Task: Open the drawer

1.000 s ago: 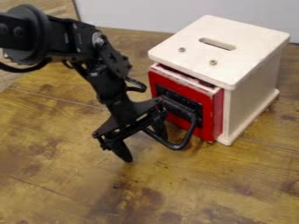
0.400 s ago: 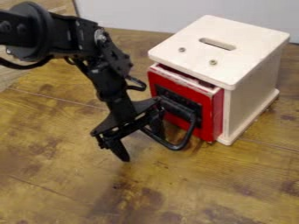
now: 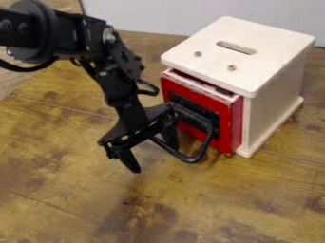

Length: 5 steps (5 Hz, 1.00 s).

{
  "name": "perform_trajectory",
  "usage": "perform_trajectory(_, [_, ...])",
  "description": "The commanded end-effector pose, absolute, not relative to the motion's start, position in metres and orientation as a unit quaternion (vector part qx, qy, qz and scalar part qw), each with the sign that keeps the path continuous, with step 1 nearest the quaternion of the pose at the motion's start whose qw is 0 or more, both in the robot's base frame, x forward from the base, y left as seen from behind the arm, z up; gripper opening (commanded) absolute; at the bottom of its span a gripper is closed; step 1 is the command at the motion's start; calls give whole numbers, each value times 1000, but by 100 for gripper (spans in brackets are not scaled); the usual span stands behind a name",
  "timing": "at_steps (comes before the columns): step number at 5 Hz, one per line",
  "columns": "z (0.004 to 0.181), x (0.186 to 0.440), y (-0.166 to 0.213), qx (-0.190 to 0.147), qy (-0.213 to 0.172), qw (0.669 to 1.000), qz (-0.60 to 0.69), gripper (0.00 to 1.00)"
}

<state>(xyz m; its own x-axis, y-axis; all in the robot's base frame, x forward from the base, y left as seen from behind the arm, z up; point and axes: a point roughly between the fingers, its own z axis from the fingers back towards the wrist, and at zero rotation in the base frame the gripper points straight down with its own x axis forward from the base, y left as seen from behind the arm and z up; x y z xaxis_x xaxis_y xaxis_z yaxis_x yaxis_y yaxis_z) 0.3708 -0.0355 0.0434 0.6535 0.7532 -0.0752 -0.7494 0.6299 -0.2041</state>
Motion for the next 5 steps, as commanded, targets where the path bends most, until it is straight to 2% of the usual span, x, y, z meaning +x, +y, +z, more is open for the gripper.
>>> perform_trajectory(1, [62, 379, -40, -118, -34, 904, 410, 100])
perform_trajectory(5, [62, 378, -40, -109, -28, 895, 432, 100])
